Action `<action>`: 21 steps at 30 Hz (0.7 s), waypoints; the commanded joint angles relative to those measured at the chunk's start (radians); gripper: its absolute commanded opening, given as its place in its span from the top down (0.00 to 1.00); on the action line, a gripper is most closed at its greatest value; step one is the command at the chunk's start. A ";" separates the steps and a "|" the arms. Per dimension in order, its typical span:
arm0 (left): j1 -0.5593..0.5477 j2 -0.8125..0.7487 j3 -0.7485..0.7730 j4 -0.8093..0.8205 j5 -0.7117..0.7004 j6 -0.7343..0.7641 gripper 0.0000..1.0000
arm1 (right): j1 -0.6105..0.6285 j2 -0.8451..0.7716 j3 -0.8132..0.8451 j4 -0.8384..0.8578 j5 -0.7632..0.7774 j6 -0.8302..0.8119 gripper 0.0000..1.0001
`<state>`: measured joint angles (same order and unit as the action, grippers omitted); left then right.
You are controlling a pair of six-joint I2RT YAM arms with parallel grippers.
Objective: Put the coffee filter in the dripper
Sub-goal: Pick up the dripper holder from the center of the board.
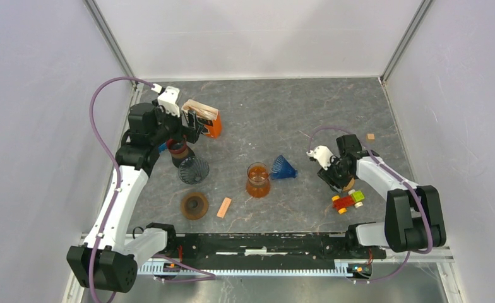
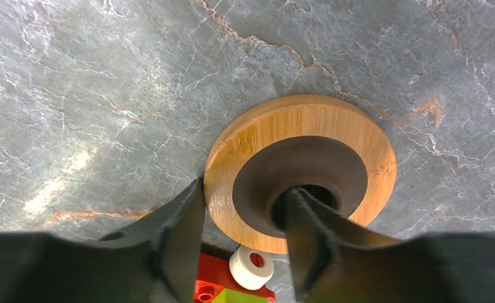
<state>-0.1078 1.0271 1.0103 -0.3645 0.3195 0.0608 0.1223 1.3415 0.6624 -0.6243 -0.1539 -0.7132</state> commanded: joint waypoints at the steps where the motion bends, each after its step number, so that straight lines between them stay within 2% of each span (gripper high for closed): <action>1: 0.003 -0.014 0.007 0.038 0.023 -0.019 0.00 | -0.004 0.033 0.013 0.024 -0.017 -0.019 0.55; 6: -0.001 0.012 0.022 0.039 0.015 0.014 0.00 | -0.004 -0.016 0.159 -0.067 -0.146 -0.047 0.81; 11: -0.023 0.047 0.060 0.038 0.046 0.022 0.01 | -0.003 -0.062 0.325 -0.132 -0.360 -0.057 0.95; 13: -0.051 0.062 0.086 0.035 0.066 0.007 0.01 | -0.001 -0.067 0.389 -0.132 -0.474 -0.046 0.96; 16: -0.150 0.095 0.133 0.022 0.100 -0.020 0.02 | 0.029 -0.069 0.475 -0.072 -0.645 0.027 0.95; 18: -0.229 0.140 0.185 0.006 0.110 -0.087 0.02 | 0.087 -0.078 0.504 0.032 -0.687 0.111 0.93; 21: -0.334 0.223 0.267 0.006 0.105 -0.214 0.04 | 0.205 -0.104 0.511 0.191 -0.643 0.206 0.92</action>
<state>-0.3359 1.1767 1.1603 -0.3691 0.3790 0.0147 0.2070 1.2854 1.1305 -0.6418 -0.6930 -0.6422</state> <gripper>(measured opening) 0.973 0.417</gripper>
